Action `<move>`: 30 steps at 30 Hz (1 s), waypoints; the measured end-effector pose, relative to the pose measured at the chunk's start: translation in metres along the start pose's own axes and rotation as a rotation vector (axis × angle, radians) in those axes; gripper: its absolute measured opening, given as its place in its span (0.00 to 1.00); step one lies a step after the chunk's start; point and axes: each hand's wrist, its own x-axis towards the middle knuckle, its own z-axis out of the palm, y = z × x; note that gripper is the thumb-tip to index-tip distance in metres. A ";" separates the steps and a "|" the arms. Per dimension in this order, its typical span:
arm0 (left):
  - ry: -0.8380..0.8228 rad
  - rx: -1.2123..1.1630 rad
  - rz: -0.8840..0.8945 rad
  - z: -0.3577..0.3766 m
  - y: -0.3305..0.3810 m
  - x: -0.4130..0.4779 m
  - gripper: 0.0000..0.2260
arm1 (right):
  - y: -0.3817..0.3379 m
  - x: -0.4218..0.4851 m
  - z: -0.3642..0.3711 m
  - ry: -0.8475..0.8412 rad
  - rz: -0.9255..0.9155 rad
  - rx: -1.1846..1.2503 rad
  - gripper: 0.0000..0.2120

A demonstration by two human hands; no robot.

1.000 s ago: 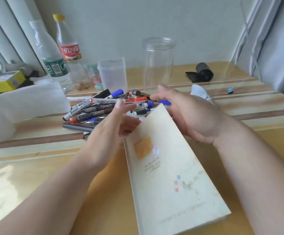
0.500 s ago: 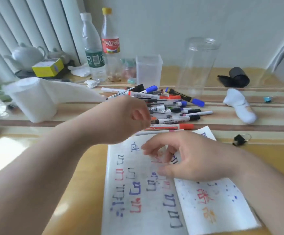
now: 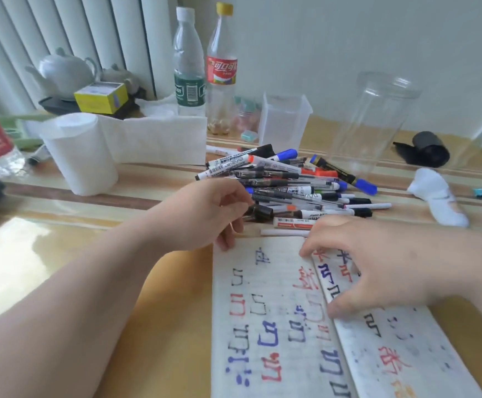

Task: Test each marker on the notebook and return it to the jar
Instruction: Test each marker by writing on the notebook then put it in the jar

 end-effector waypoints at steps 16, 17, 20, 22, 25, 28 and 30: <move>0.147 0.267 -0.015 0.011 -0.003 0.006 0.17 | -0.017 0.067 0.034 0.670 0.096 0.259 0.12; 0.150 0.320 -0.020 0.012 -0.003 0.008 0.16 | -0.016 0.067 0.035 0.682 0.093 0.275 0.11; 0.150 0.421 -0.027 0.018 0.001 0.014 0.14 | -0.011 0.070 0.036 0.685 0.091 0.321 0.12; 0.160 0.485 -0.035 0.020 0.004 0.017 0.14 | -0.008 0.071 0.038 0.681 0.081 0.354 0.15; 0.196 0.545 -0.036 0.024 0.009 0.022 0.09 | -0.005 0.071 0.041 0.709 0.045 0.404 0.18; 0.354 0.418 0.082 0.022 0.013 0.018 0.05 | -0.007 0.073 0.042 0.749 0.022 0.512 0.16; 0.507 0.215 0.275 0.021 0.019 0.009 0.06 | -0.009 0.073 0.041 0.750 0.012 0.591 0.13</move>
